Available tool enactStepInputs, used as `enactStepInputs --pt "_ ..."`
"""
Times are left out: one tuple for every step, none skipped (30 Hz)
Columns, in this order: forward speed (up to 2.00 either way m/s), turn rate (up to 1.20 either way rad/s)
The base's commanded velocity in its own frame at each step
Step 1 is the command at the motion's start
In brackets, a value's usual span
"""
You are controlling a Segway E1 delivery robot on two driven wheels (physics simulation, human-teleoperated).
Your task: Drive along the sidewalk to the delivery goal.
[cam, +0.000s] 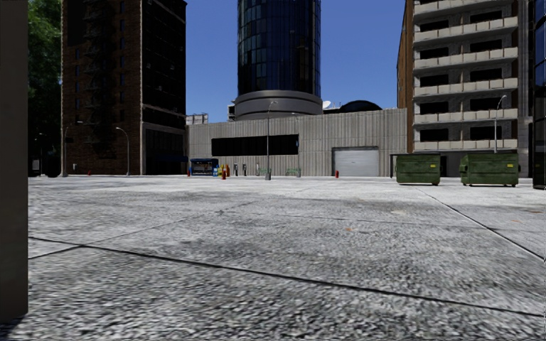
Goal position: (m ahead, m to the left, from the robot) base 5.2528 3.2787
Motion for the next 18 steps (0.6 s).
enactStepInputs --pt "2.00 0.17" --pt "2.00 0.19" --pt "2.00 0.21" --pt "2.00 0.21" --pt "2.00 0.29" --pt "1.94 0.34" --pt "1.76 0.40" --pt "1.51 0.44" --pt "1.51 0.44" --pt "1.32 0.44" --pt "1.27 0.45" --pt "1.26 0.45" --pt "1.26 0.45" --pt "1.25 0.45" --pt "1.25 0.45" --pt "1.25 0.45" --pt "1.25 0.45" --pt "1.25 0.45"
